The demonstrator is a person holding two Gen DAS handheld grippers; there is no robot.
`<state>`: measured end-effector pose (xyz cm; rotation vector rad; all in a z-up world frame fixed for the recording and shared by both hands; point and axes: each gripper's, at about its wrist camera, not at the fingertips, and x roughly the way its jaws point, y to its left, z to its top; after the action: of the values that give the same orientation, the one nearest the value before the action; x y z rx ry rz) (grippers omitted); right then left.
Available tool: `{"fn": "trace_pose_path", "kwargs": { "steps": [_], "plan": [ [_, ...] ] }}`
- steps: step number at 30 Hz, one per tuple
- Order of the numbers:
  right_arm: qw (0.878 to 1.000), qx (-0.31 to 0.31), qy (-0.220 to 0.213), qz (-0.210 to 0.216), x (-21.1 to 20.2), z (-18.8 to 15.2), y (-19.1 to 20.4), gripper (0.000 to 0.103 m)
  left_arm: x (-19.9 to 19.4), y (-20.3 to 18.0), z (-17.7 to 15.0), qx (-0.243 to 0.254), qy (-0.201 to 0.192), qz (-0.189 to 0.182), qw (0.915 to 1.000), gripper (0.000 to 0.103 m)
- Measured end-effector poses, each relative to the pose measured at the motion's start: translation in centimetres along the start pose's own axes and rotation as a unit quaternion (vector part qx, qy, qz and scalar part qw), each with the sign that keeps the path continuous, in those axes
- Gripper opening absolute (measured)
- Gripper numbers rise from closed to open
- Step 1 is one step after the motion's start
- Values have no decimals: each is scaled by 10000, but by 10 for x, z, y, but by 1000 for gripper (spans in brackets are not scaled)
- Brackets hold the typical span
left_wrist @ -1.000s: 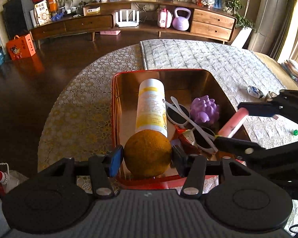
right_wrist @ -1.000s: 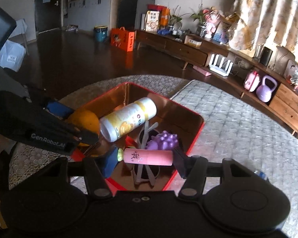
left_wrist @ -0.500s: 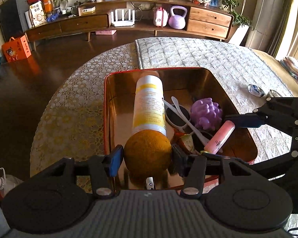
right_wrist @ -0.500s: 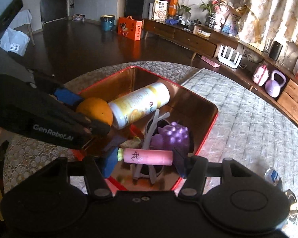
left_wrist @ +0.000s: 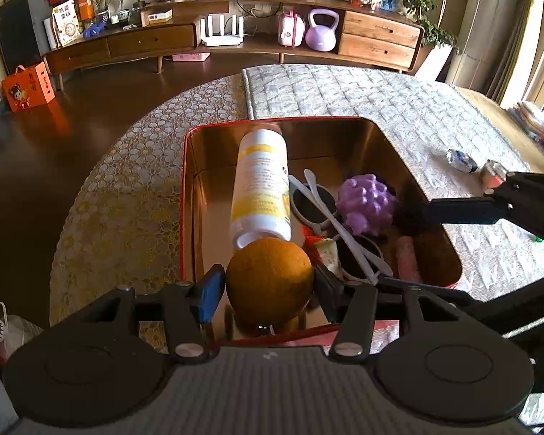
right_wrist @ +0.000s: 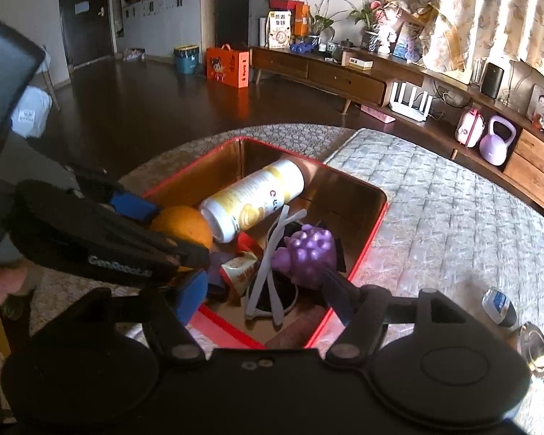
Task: Organize rigid objects
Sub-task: 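Open the right gripper to drop the pink tube while the left releases the orange, then move the left gripper to the round steel tin while the right reaches the green piece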
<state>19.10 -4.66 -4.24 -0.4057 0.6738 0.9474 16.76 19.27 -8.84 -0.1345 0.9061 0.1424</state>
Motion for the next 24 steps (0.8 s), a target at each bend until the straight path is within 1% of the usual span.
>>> {"fn": "trace_pose_path", "kwargs": {
  "steps": [2,5,9,13,15,16,18,20,24],
  "plan": [
    [10000,73,-50,24,-6,0,-1,73,-4,-1,0,-12,-34,-58,10000,53],
    [9997,203,-125,9,-16,-2,-2,74,-10,-4,0,29,-68,-53,10000,55],
    [9992,366,-179,10,-31,-4,-6,76,-21,-10,1,49,-163,-51,9998,55],
    [9984,524,-189,-53,-47,-8,-12,85,-35,-19,2,102,-284,-86,9995,55],
    [9980,610,-176,-78,-56,-12,-15,86,-41,-23,1,137,-327,-100,9993,56],
    [9977,649,-176,-86,-60,-14,-17,87,-43,-26,1,156,-349,-126,9992,57],
    [9971,721,-209,-133,-70,-18,-22,89,-49,-32,0,199,-394,-170,9989,65],
    [9964,796,-248,-172,-80,-23,-27,91,-54,-40,-1,248,-452,-216,9984,66],
    [9947,920,-324,-313,-97,-36,-39,93,-60,-57,-1,351,-502,-300,9977,67]
  ]
}}
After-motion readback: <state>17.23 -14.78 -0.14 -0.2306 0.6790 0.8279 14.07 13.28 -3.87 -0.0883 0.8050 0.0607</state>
